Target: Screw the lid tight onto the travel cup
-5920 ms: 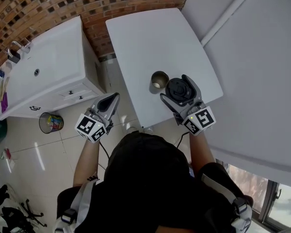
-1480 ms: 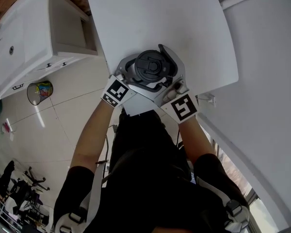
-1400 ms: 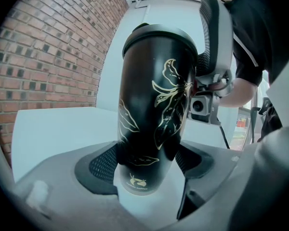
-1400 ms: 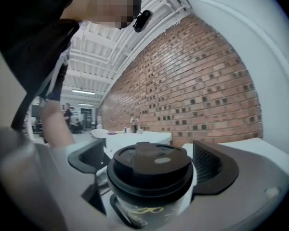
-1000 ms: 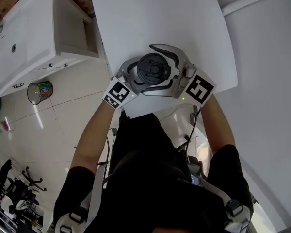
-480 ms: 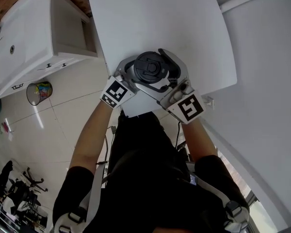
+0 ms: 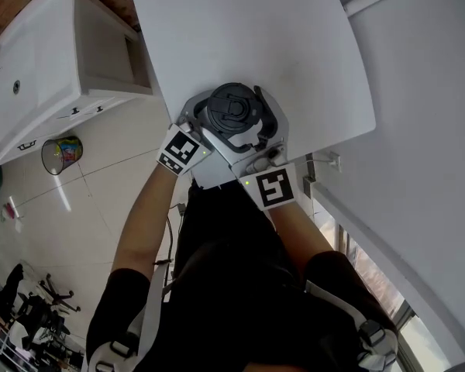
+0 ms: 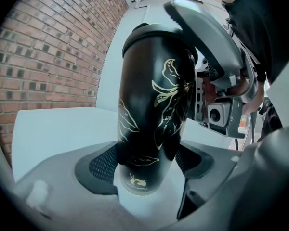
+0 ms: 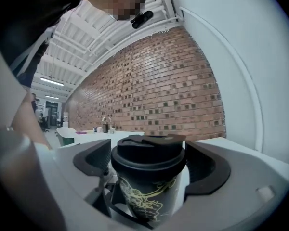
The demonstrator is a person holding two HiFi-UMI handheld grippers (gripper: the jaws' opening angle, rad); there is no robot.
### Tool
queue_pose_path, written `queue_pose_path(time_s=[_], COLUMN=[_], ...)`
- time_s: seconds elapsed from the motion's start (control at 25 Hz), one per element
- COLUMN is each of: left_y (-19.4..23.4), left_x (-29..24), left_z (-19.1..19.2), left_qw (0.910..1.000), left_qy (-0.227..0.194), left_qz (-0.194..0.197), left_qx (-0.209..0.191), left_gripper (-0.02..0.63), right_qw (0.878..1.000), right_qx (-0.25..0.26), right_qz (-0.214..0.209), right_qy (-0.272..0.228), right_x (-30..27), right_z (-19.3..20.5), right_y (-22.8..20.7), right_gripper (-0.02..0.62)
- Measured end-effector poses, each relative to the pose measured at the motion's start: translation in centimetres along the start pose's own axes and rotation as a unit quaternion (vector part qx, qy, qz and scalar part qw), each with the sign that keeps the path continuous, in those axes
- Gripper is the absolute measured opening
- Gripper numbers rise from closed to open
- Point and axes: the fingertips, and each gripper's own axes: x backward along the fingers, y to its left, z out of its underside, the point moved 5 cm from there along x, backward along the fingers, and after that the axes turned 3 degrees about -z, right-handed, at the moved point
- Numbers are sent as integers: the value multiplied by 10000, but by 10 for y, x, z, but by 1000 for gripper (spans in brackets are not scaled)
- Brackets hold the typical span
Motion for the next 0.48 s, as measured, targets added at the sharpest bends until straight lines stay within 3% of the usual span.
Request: queue_pose_path(time_s=[0.08, 0.16, 0.28, 0.36, 0.48], left_y=[-2, -4, -2, -1, -1], left_x=[1, 0, 0, 0, -2], left_z=[0, 0, 0, 0, 2], left_qw=[10000, 10000, 10000, 10000, 10000], left_qy=[-2, -26, -13, 2, -4], left_qz=[-8, -49, -53, -45, -41], left_qx=[15, 42, 9, 8, 24], left_gripper=[374, 376, 374, 374, 374], right_qw=[9973, 9828, 9345, 9070, 8852], right_qx=[-251, -219, 249, 253, 475], right_qz=[-652, -1763, -3405, -4009, -4424], right_qy=[229, 512, 1008, 1268, 1361], right_x=[4, 8, 2, -10, -22], right_z=[0, -5, -11, -11, -7], right_y=[-1, -7, -15, -18, -16], right_gripper=[494, 512, 515, 520, 520])
